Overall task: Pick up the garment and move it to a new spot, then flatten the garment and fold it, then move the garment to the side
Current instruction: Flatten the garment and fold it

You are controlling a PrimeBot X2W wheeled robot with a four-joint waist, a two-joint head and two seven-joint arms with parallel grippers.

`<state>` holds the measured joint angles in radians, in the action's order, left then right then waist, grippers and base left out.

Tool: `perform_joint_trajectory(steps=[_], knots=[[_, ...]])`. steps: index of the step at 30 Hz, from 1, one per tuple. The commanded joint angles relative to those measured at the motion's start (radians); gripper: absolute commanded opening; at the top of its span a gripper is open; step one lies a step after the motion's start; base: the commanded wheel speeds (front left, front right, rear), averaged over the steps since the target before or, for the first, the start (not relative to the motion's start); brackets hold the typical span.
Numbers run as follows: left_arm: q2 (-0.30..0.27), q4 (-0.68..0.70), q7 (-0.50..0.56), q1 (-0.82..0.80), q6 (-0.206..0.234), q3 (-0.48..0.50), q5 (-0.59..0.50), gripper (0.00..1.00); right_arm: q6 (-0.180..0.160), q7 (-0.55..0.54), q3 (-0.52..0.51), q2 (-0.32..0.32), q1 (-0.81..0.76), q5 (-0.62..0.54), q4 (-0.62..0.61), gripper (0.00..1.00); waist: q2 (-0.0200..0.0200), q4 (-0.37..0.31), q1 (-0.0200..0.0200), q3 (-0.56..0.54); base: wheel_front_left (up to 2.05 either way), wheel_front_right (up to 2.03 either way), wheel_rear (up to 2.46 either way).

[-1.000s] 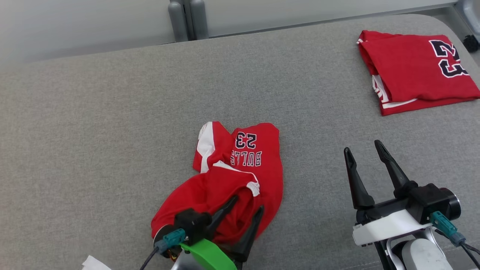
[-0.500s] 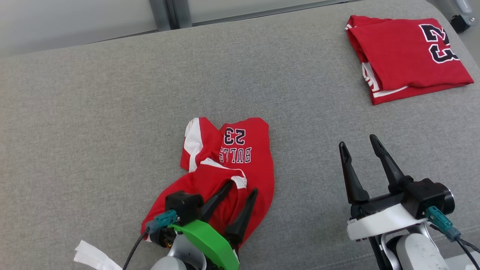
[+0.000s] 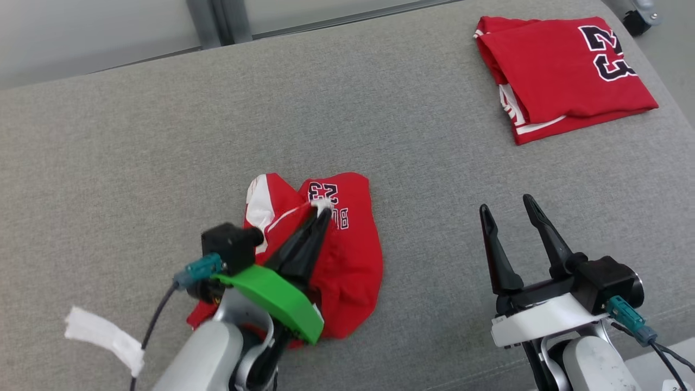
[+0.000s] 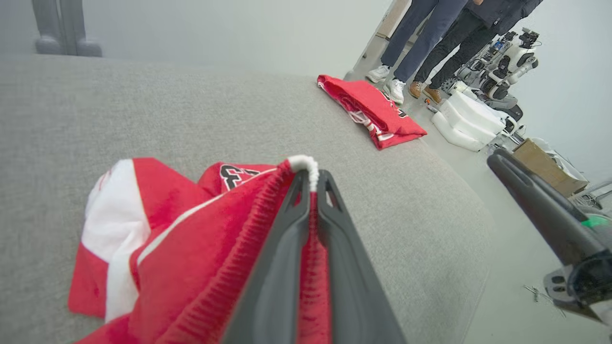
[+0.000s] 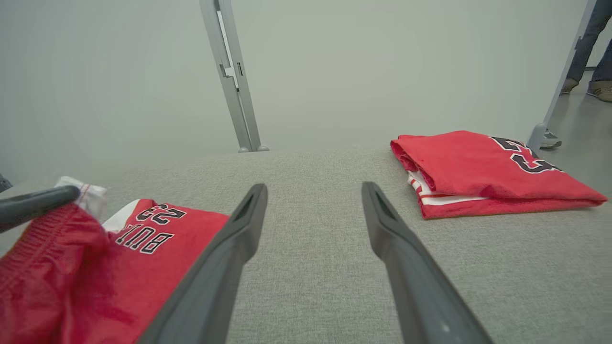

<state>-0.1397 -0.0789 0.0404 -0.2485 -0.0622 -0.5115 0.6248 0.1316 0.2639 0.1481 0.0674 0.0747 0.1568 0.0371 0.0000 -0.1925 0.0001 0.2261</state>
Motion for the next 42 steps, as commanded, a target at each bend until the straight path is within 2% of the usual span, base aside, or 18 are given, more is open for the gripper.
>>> perform_joint_trajectory(steps=[1,5,10,14,18,21,24,27,32,38,42], knots=[[-0.013,0.011,0.016,-0.055,-0.014,0.005,0.009,0.0,-0.002,0.0,-0.002,-0.004,0.015,0.004,0.0,1.0,0.0,-0.022,-0.0001,-0.006,0.0,0.0,0.0],[-0.039,0.035,0.092,-0.208,-0.046,0.001,0.039,0.0,-0.002,0.0,-0.006,-0.01,0.022,0.007,-0.002,1.0,0.0,-0.061,-0.0001,-0.008,0.0,0.0,0.0],[-0.055,0.058,0.177,-0.428,-0.065,-0.011,0.105,0.0,-0.002,0.0,-0.024,-0.015,0.029,0.011,-0.004,1.0,0.0,-0.108,-0.0001,-0.001,0.0,0.0,0.0],[-0.064,0.098,0.187,-0.586,-0.069,-0.042,0.172,0.0,-0.002,0.0,-0.045,-0.017,0.013,0.012,-0.007,1.0,0.0,-0.123,-0.0001,-0.002,0.0,0.0,0.0],[-0.114,0.17,0.172,-0.635,-0.068,-0.071,0.259,0.0,-0.002,0.0,-0.069,-0.017,-0.005,0.013,-0.009,1.0,0.0,-0.111,-0.0001,-0.012,0.0,0.0,0.0],[-0.171,0.219,0.168,-0.525,-0.068,-0.089,0.32,0.0,-0.002,0.0,-0.085,-0.017,-0.008,0.001,-0.013,1.0,0.0,-0.084,-0.0001,-0.017,0.0,0.0,0.0],[-0.241,0.238,0.142,-0.367,-0.068,-0.109,0.336,0.0,-0.002,0.0,-0.098,-0.014,-0.017,-0.005,-0.016,1.0,0.0,-0.046,-0.0001,-0.017,0.0,0.0,0.0],[-0.285,0.211,0.065,-0.186,-0.062,-0.119,0.328,0.0,-0.002,0.0,-0.101,0.009,-0.028,0.0,-0.015,1.0,0.0,-0.003,-0.0001,-0.012,0.0,0.0,0.0],[-0.288,0.128,-0.074,0.012,-0.056,-0.122,0.327,0.0,-0.002,0.0,-0.096,0.059,-0.044,0.035,0.006,1.0,0.0,0.06,-0.0001,-0.004,0.0,0.0,0.0],[-0.267,0.038,-0.188,0.103,-0.051,-0.098,0.335,0.0,-0.002,0.0,-0.044,0.146,0.01,0.184,0.093,1.0,0.0,0.125,-0.0001,-0.018,0.0,0.0,0.0],[-0.249,-0.001,-0.232,0.12,-0.05,-0.076,0.351,0.0,-0.002,-0.011,0.106,0.266,0.116,0.304,0.22,1.0,0.0,0.152,-0.0001,-0.024,0.0,0.0,0.0]])
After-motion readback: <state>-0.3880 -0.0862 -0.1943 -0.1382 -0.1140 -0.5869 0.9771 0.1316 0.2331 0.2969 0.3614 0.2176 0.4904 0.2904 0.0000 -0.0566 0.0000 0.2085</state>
